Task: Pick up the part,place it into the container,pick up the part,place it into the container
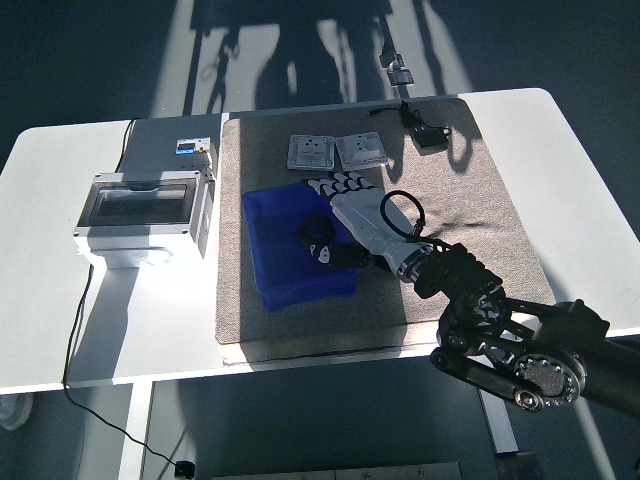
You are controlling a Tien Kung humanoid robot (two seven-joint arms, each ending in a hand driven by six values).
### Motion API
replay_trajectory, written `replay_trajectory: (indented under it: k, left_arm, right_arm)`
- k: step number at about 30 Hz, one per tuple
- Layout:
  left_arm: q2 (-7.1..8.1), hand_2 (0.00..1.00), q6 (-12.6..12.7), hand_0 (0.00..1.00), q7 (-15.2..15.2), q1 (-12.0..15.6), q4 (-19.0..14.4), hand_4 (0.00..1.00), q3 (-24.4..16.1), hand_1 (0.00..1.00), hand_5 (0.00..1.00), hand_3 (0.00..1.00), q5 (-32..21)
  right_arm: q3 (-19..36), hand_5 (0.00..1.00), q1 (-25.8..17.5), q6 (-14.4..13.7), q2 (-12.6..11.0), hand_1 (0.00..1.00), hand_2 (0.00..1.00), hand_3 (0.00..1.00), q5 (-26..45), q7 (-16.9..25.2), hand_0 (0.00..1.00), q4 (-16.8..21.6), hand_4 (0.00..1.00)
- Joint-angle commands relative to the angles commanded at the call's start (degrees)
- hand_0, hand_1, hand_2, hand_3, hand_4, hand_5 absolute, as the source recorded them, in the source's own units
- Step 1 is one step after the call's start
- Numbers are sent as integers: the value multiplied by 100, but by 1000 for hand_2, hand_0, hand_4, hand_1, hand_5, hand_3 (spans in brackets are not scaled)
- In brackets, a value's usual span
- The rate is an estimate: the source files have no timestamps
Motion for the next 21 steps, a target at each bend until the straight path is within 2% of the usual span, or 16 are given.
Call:
replay_trajectory:
  k: [1, 6, 7, 12, 13, 18, 19, 21]
  left_arm:
    - [0, 683, 8, 706, -8, 12, 0, 551, 15, 650, 659, 579, -40]
    - [5, 683, -23, 706, 0, 15, 0, 551, 15, 650, 659, 579, -40]
    - [3, 682, -33, 704, 4, 12, 0, 544, 6, 645, 649, 576, -16]
    - [-1, 682, -66, 704, 4, 10, 0, 544, 3, 645, 649, 576, 1]
    - [-1, 680, -73, 702, 4, 9, 0, 542, -1, 644, 654, 576, 9]
    - [-1, 680, -90, 702, 3, -1, 0, 542, -20, 644, 654, 576, 40]
    - [1, 678, -91, 701, 1, -3, 0, 540, -18, 640, 656, 574, 35]
    - [6, 678, -94, 701, -1, -6, 0, 540, -20, 640, 656, 574, 33]
  right_arm:
    - [136, 406, -86, 119, -67, 998, 969, 940, -28, -163, 998, 83, 843]
    - [449, 406, -275, 804, -250, 998, 969, 940, 91, -936, 998, 368, 843]
    - [447, 404, -292, 923, -253, 828, 876, 928, 118, -1065, 998, 385, 831]
    - [348, 404, -301, 1483, -254, 828, 876, 928, 310, -1643, 998, 391, 831]
    - [317, 356, -288, 1545, -248, 751, 846, 903, 343, -1703, 998, 380, 782]
    - [196, 356, -233, 1591, -169, 751, 846, 903, 420, -1777, 998, 176, 782]
    - [170, 332, -226, 1565, -154, 695, 812, 883, 418, -1773, 989, 127, 772]
    - [110, 332, -212, 1489, -128, 695, 812, 883, 409, -1751, 989, 47, 772]
